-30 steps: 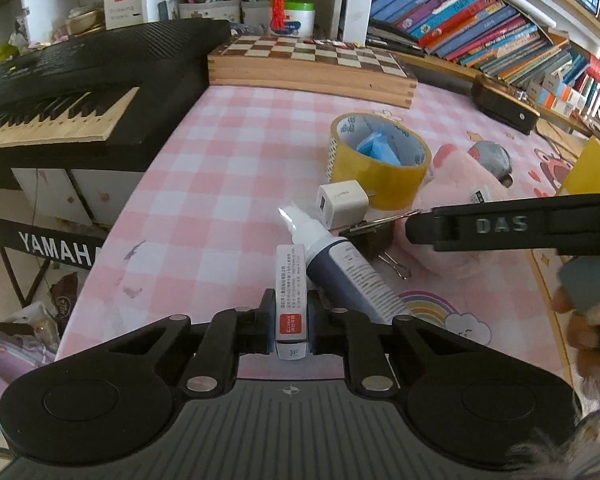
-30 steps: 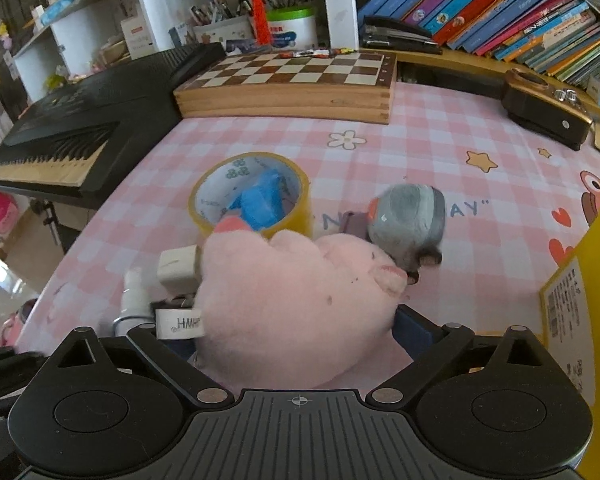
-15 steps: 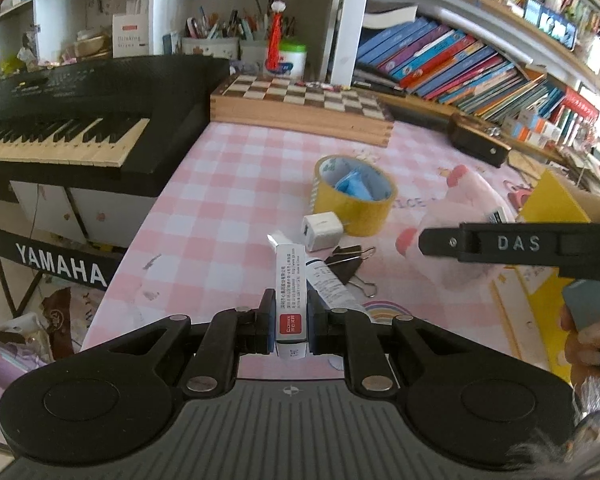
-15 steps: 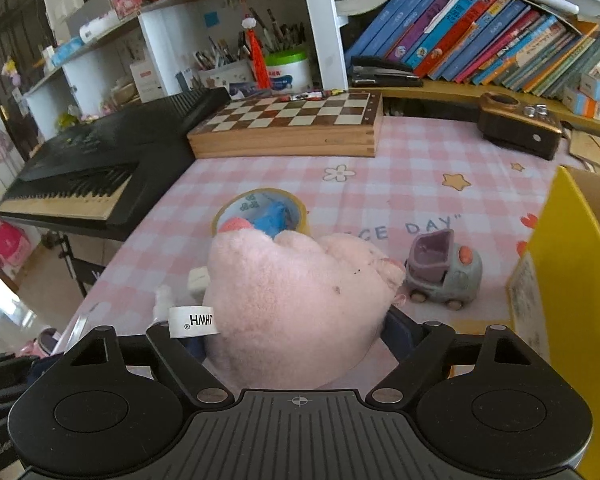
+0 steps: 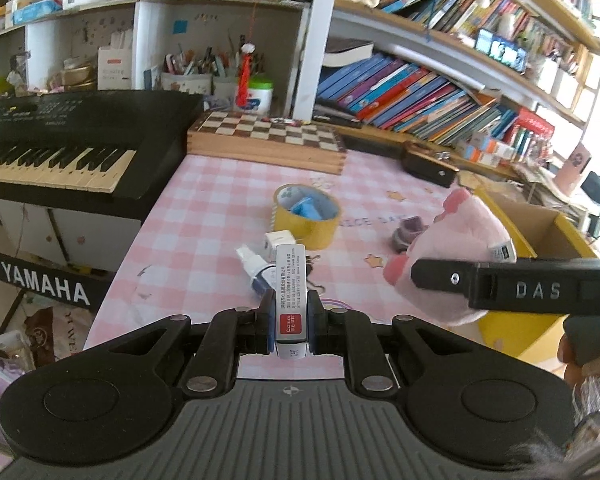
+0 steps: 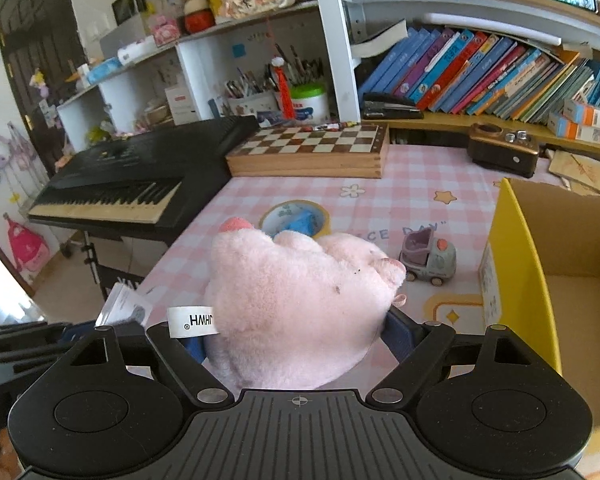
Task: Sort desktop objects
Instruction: 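Lift the pink pig with the right tool and carry it toward the yellow box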
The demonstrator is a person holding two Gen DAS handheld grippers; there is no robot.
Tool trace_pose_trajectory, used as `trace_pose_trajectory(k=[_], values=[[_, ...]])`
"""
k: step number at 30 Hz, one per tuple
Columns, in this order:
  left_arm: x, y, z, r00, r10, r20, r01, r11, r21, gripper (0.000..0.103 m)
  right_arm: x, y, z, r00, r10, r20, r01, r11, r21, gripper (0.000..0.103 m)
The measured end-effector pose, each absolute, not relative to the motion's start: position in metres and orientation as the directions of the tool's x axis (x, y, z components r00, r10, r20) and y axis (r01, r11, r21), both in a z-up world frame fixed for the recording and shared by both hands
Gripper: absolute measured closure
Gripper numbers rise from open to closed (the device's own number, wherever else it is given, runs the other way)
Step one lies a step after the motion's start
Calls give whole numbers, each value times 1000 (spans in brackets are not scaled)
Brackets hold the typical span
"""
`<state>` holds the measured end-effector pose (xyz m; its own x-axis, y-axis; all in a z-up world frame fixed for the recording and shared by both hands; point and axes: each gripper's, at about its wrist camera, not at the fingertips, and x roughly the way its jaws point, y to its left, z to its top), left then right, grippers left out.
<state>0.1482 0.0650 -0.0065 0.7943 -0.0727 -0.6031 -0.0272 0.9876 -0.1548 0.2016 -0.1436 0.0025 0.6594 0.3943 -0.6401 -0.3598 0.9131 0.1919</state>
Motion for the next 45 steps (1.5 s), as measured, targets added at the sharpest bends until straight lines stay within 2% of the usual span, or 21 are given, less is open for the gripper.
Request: trace_pose_trajectory(k=[12,27,45], values=[[87,63,10,811,-103,-576,4,985,-170,90,137,-155,3,636,386,-669,-355,915,191,17],[27,40,12,807,-177,-564,109,982,-153,90,64,-177,2,674,332,-660,-261,943,208,17],[14,-6,5,727,-377,-573,341,924,-176,90,8,-220,0,708,167,-686,-58,982,180,17]])
